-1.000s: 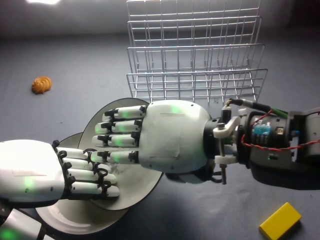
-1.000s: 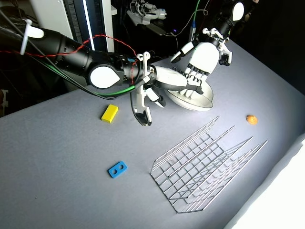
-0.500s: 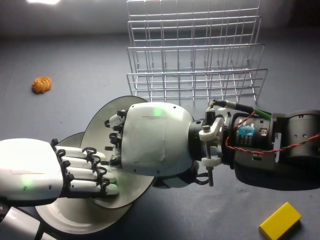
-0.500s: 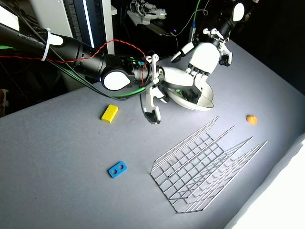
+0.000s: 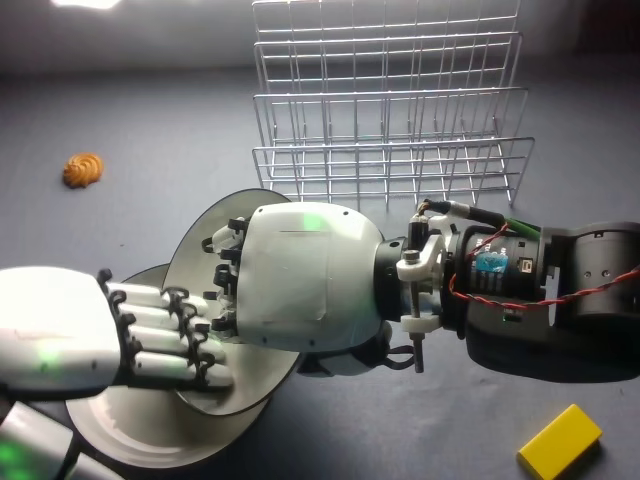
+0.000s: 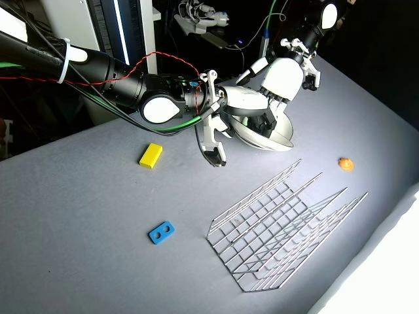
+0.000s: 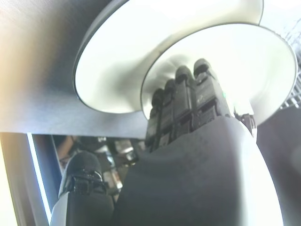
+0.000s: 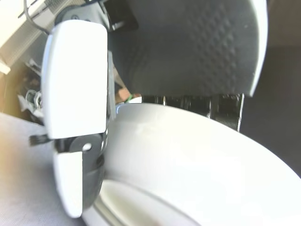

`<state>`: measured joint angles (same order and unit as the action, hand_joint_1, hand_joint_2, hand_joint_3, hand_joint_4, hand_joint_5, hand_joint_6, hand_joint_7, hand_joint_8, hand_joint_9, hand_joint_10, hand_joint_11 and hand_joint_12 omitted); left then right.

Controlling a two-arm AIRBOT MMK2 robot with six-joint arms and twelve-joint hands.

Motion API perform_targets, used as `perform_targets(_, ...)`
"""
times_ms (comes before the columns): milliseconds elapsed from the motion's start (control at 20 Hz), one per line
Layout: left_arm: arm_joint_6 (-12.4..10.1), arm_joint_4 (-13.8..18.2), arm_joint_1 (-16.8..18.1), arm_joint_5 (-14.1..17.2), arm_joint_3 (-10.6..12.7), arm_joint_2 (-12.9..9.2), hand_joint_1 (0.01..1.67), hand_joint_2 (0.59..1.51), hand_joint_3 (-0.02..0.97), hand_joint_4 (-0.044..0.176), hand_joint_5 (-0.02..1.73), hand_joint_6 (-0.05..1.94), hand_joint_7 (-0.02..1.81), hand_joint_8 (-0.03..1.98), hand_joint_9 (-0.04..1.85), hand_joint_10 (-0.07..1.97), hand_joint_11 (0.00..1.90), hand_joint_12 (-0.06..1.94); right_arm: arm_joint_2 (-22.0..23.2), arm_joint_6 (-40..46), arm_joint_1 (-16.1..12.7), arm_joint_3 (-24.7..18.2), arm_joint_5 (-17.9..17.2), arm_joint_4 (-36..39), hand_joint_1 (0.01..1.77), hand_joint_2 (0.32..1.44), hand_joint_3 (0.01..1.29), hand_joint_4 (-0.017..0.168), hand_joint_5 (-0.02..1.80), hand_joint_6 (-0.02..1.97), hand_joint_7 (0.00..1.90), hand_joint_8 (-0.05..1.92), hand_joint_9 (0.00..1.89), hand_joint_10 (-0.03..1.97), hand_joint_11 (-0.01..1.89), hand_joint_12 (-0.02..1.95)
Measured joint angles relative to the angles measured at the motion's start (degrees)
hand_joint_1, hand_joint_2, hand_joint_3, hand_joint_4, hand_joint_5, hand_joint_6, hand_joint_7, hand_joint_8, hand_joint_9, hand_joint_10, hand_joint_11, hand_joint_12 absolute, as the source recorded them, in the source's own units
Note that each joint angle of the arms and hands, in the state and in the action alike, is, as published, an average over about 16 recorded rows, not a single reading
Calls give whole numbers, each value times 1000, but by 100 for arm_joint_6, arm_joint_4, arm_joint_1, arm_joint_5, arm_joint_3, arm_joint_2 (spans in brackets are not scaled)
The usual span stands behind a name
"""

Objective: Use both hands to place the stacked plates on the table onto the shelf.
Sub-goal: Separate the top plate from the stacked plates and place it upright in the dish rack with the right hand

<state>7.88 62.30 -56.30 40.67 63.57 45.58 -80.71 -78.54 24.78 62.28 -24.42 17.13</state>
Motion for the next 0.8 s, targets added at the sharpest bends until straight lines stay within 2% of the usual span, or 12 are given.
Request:
perform_targets(450,1,-228,356,58,423,-182,18,1154,7,1,149,14,106,3,80,12,25,11,64,45,-132,-24,-9,-96,1093,947,15,32,923,596,1029,549,1186,-9,729,922)
perform_targets(800,2,-375,538,168,793,-305,18,1155,7,-1,144,15,101,3,75,12,22,11,224,90,-296,-181,16,-176,1133,948,15,33,941,640,1065,670,1198,-9,740,886)
